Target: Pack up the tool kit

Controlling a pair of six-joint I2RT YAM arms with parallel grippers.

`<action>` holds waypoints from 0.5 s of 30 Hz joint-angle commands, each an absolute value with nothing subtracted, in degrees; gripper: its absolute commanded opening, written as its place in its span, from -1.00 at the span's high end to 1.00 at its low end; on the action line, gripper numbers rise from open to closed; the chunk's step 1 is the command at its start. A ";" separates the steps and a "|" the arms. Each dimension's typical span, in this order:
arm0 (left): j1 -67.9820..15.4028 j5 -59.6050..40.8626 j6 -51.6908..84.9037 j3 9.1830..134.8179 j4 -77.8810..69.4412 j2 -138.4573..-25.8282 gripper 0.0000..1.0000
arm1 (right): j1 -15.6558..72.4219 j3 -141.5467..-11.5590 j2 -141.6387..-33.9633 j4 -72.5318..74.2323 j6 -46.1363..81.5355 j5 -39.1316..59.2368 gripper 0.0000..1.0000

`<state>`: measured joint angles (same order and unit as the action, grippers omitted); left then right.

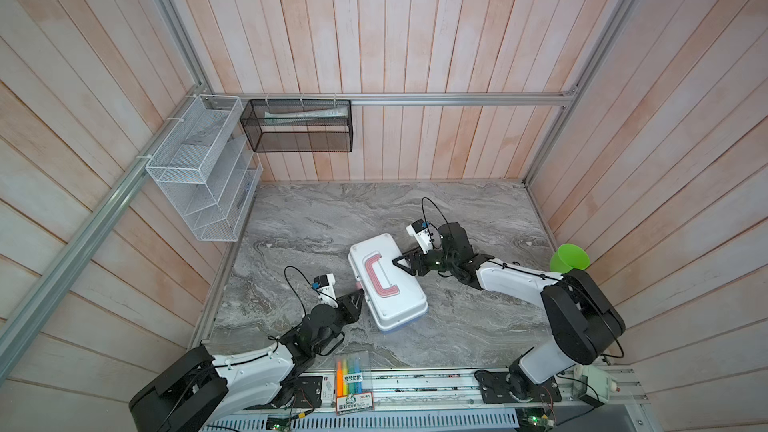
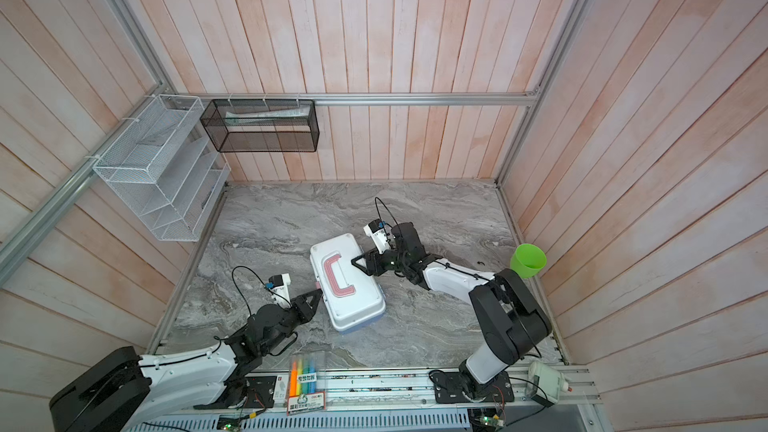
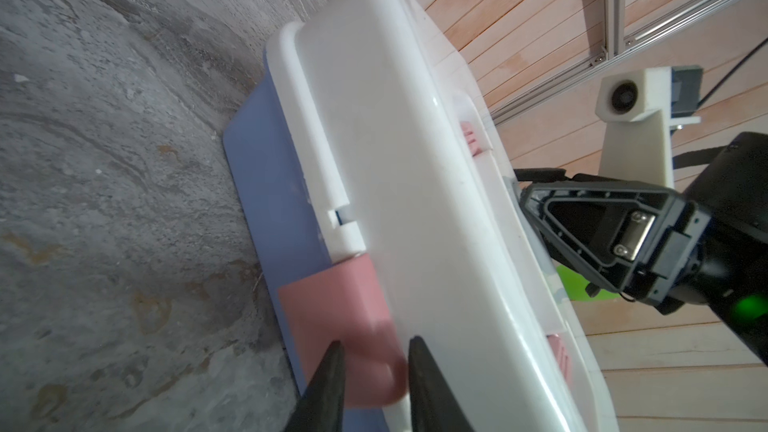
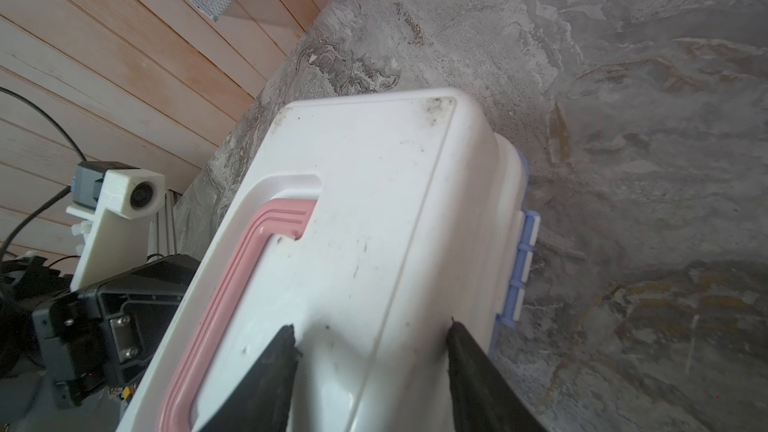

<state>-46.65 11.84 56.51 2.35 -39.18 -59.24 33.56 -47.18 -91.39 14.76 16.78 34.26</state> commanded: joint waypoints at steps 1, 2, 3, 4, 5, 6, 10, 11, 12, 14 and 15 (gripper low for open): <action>-46.76 11.93 54.87 4.24 -35.99 -57.01 0.42 | 35.16 -45.35 -94.31 7.03 15.91 32.61 -0.10; -46.85 12.24 54.63 4.53 -34.69 -56.19 0.43 | 35.16 -45.37 -94.24 7.03 15.83 32.61 -0.10; -46.82 12.46 54.50 4.66 -34.03 -55.53 0.46 | 35.16 -45.40 -94.31 6.92 15.77 32.46 -0.10; -46.80 12.40 54.49 4.61 -33.78 -54.94 0.47 | 35.16 -45.46 -94.31 6.90 15.75 32.51 -0.10; -46.85 12.43 54.66 4.42 -34.14 -54.59 0.50 | 35.16 -45.46 -94.40 6.91 15.81 32.48 -0.10; -46.83 12.16 54.67 4.18 -34.78 -54.33 0.56 | 35.16 -45.44 -94.44 6.94 15.78 32.44 -0.10; -46.77 11.33 54.58 4.16 -36.17 -55.24 0.74 | 35.19 -45.64 -94.57 7.03 15.91 32.68 -0.10; -46.80 10.97 54.54 4.26 -36.59 -55.92 0.80 | 35.16 -45.62 -94.49 7.02 15.91 32.65 -0.10; -46.82 10.69 54.49 4.36 -37.26 -56.61 0.85 | 35.18 -45.62 -94.41 6.91 15.82 32.64 -0.10; -46.87 10.02 54.58 4.65 -38.66 -58.10 0.90 | 35.16 -45.61 -94.31 6.64 15.78 32.47 -0.10; -46.84 9.71 54.58 4.86 -39.44 -58.93 0.93 | 35.16 -45.62 -94.23 6.59 15.82 32.43 -0.10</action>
<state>-46.65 11.35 55.13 3.31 -37.21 -57.25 33.61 -47.18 -91.39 14.76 16.75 34.15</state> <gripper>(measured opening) 0.049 0.549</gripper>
